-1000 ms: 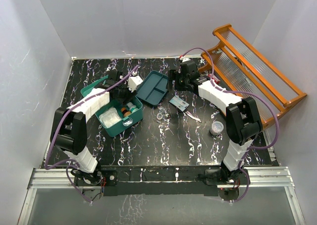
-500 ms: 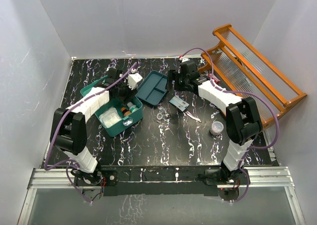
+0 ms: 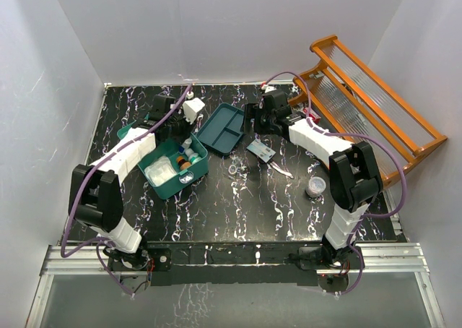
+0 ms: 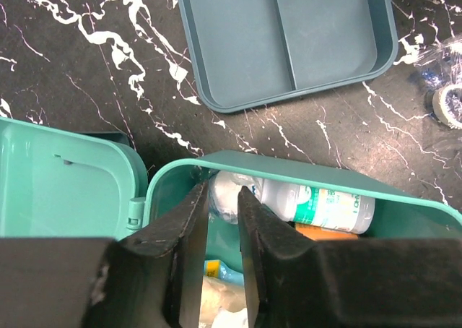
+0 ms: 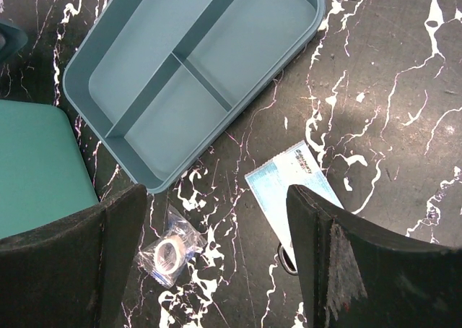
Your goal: Organize the medicine kit
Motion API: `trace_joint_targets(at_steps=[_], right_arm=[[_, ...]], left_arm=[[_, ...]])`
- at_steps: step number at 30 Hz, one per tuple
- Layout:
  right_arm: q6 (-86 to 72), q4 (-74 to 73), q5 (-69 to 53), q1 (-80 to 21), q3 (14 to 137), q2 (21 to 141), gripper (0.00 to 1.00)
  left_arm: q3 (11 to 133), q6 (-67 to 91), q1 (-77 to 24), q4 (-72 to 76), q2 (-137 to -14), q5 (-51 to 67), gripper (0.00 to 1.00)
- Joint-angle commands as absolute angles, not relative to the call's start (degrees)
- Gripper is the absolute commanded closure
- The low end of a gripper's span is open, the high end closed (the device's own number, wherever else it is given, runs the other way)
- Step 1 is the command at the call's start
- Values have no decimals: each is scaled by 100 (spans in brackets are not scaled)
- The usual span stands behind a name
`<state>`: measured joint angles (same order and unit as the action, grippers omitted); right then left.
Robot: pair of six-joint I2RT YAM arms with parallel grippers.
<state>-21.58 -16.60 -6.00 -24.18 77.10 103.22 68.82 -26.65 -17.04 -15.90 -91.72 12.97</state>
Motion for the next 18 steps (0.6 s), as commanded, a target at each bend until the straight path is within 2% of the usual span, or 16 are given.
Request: trace_joint_targets(at_steps=[1,18], right_arm=[[-2208,-1351,-615,-2390,7660,10013,24],[-2246,-1435,-563,-2388,7686,9853,26]], left_arm=[[6778,-2500,-1690,-1374,-9084,1520,80],[6467,-2270,-1692,-1052,-9491,717,81]])
